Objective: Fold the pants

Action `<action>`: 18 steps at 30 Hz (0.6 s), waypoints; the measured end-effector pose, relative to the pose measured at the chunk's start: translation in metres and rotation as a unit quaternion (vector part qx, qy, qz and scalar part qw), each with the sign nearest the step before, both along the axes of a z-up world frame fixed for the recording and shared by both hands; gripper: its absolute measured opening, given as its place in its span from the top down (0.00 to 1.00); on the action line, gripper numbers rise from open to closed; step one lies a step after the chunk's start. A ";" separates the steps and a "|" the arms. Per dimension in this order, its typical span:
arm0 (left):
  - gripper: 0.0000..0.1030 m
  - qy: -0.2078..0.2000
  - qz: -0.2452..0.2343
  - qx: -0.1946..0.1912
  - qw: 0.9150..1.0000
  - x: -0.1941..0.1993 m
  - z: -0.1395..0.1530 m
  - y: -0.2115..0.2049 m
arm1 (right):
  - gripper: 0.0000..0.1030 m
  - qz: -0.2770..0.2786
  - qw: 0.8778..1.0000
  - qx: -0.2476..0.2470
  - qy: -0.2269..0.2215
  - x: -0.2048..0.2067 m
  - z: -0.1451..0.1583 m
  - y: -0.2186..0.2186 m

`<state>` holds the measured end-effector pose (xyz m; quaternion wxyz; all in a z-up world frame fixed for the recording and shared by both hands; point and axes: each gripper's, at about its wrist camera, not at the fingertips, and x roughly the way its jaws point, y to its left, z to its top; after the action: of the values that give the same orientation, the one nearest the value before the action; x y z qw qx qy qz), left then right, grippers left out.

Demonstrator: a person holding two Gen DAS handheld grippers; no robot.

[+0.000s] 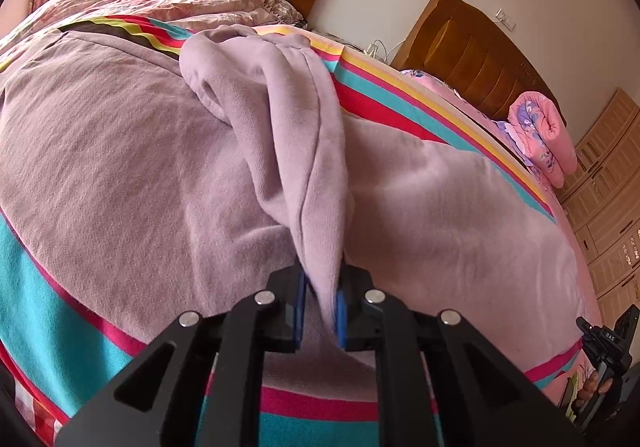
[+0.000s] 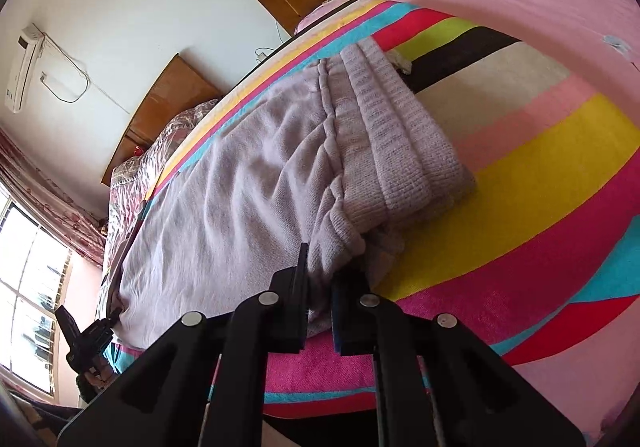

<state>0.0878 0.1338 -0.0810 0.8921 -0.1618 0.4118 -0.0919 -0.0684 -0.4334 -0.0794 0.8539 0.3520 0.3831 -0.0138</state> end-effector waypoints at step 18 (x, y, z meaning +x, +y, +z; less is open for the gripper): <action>0.28 -0.078 0.142 0.097 0.982 -0.035 0.057 0.017 | 0.68 -0.084 0.988 -0.132 -0.017 -0.024 0.083 -0.021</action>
<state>0.0525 0.1511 -0.0241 0.9368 -0.1234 0.3212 0.0640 -0.0925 -0.4542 0.0034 0.8952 0.2668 0.3324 -0.1297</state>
